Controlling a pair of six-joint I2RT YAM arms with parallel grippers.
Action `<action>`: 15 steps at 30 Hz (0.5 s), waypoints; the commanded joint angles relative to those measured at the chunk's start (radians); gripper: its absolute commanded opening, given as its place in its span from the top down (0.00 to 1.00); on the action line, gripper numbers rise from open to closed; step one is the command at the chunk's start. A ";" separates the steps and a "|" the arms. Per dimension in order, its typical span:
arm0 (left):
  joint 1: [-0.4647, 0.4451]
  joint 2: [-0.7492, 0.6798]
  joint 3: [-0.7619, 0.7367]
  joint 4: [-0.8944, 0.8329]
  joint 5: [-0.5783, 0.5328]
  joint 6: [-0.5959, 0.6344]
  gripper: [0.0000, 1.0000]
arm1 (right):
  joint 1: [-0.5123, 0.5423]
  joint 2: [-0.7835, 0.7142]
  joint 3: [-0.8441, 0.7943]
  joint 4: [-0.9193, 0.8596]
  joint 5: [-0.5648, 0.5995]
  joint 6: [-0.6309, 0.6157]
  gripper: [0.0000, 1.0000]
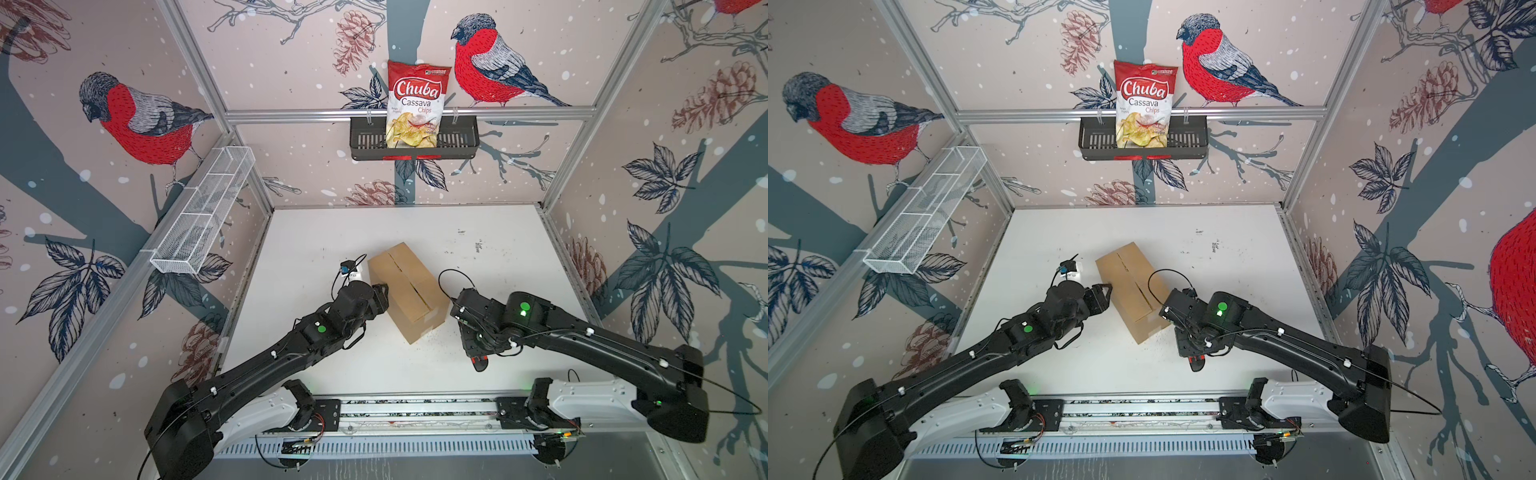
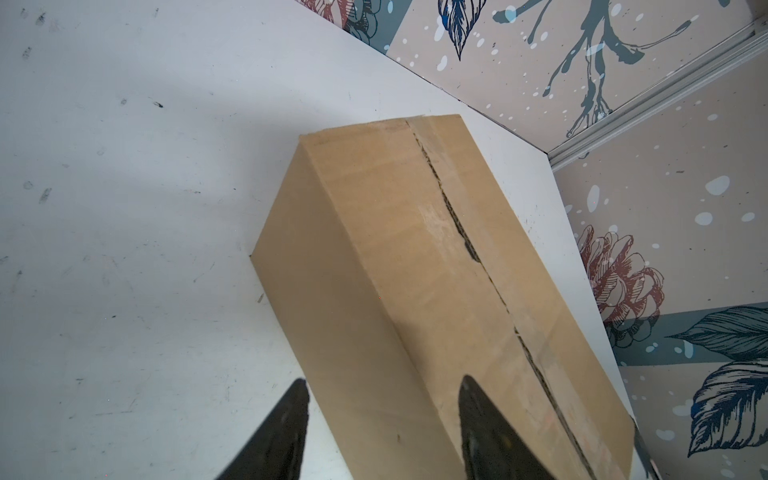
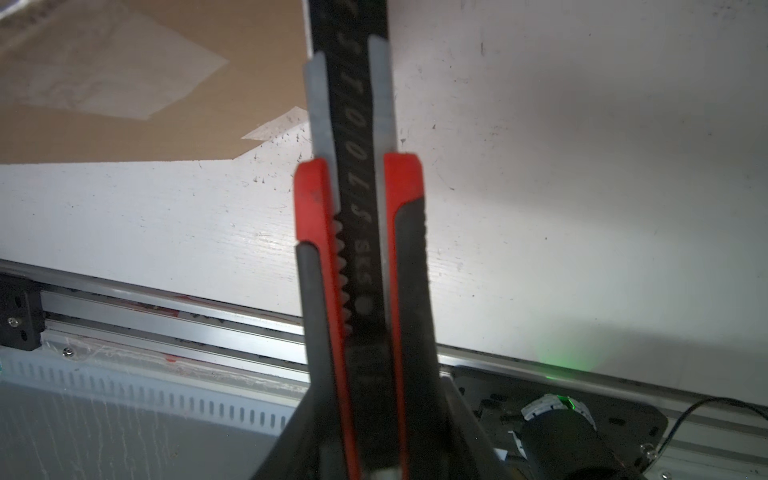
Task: Unpack the express box
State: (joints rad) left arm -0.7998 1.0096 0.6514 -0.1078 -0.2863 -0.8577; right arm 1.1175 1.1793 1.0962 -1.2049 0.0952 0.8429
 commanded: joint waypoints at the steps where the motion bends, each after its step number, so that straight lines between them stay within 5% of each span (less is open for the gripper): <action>1: 0.001 0.006 -0.008 0.057 0.038 0.004 0.43 | 0.011 0.002 0.004 0.001 0.002 0.026 0.88; 15: -0.024 0.011 -0.022 0.093 0.050 -0.018 0.43 | 0.065 -0.050 -0.046 -0.010 -0.003 0.102 0.88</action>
State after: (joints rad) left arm -0.8162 1.0225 0.6319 -0.0502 -0.2359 -0.8661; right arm 1.1732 1.1355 1.0489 -1.2098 0.0883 0.9173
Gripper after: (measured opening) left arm 0.567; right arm 0.340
